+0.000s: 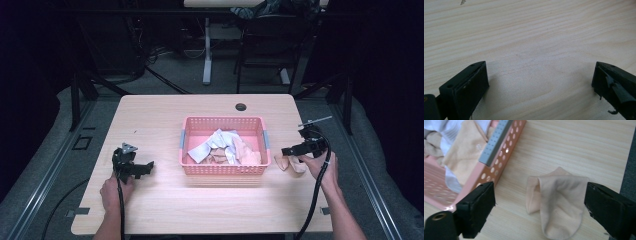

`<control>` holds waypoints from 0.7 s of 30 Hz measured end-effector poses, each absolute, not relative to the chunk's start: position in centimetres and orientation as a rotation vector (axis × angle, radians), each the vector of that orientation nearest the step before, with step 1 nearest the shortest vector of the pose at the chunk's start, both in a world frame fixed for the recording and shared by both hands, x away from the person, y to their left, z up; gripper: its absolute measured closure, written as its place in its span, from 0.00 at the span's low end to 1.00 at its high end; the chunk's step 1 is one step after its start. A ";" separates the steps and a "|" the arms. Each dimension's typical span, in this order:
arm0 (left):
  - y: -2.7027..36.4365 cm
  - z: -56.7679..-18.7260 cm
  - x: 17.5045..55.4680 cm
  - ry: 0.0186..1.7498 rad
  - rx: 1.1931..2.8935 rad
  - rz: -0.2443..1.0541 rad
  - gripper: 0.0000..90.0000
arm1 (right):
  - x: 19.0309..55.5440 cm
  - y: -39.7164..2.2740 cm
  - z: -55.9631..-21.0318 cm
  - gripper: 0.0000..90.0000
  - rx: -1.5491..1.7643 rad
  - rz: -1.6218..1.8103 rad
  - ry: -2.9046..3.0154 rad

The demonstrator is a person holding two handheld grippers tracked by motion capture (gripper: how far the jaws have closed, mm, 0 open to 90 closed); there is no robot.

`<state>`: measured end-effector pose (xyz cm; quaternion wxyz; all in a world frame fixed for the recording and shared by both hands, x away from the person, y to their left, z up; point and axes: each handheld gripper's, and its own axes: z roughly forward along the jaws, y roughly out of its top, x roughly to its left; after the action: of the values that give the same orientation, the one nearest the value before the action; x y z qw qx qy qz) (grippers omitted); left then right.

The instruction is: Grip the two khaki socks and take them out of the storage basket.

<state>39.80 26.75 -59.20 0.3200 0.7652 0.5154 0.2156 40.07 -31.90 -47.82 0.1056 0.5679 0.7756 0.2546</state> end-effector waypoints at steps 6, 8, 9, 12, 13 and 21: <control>26.7 -59.2 39.8 1.356 2.011 0.566 0.00 | 40.0 -30.8 -46.8 0.08 1.638 0.782 2.306; 26.7 -59.2 39.8 1.355 2.011 0.567 0.00 | 40.1 -30.7 -46.6 0.08 1.634 0.781 2.317; 26.7 -59.2 39.8 1.355 2.011 0.567 0.00 | 40.1 -30.5 -46.5 0.08 1.631 0.786 2.313; 26.7 -59.2 39.8 1.355 2.012 0.566 0.00 | 40.2 -29.9 -46.0 0.09 1.617 0.801 2.321; 26.7 -59.2 39.8 1.355 2.012 0.567 0.00 | 40.3 -29.7 -45.9 0.09 1.616 0.797 2.323; 26.7 -59.2 39.8 1.355 2.011 0.567 0.00 | 40.8 -27.8 -44.9 0.11 1.574 0.811 2.344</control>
<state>39.80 26.75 -59.20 0.3200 0.7651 0.5155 0.2156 40.77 -27.81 -44.88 0.1019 0.5332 0.7937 0.2746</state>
